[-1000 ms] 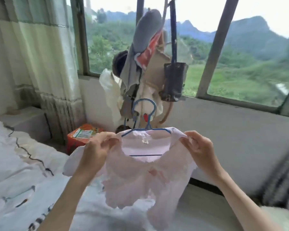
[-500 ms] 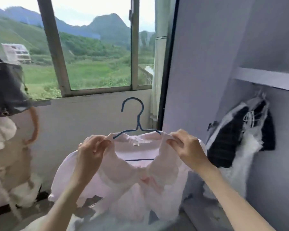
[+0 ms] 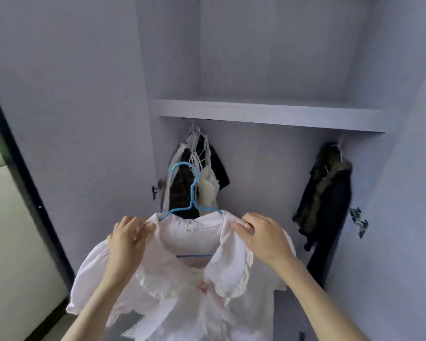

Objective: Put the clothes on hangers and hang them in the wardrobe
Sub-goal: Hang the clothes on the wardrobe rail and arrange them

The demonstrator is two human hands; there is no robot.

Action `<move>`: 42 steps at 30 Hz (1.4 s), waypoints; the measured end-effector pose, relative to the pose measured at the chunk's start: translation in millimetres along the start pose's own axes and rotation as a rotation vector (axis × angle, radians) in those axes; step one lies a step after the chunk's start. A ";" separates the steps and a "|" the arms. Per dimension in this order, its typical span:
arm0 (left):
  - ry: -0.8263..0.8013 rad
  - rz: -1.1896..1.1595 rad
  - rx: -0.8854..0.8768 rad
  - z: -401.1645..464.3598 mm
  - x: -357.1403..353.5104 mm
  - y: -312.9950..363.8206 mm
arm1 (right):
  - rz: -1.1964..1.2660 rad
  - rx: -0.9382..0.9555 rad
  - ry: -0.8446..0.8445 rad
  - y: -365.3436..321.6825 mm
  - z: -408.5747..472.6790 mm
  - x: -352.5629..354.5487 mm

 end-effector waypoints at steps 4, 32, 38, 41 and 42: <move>-0.102 -0.011 -0.044 37.8 -60.2 15.8 | 0.071 -0.243 0.041 44.1 -9.6 7.9; 0.051 0.464 -0.751 331.8 -231.9 189.2 | 0.628 -0.616 0.291 257.1 267.3 9.7; 0.143 0.462 -0.811 338.8 -236.6 182.2 | 0.786 -0.711 0.411 274.6 318.1 9.5; 0.178 0.442 -0.819 338.8 -237.2 182.6 | 0.796 -0.764 0.403 288.4 321.8 -0.2; 0.188 0.440 -0.818 338.7 -238.2 182.8 | 0.792 -0.776 0.395 293.3 320.9 -4.4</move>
Point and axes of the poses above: each hand's wrist, its own z-axis towards the middle knuckle, its own x-axis out of the back of the hand, y = z × x, the point moved 3 cm from there along z, towards the middle knuckle, and after that the axes turned 9 degrees about -y, right-handed, at the moved point
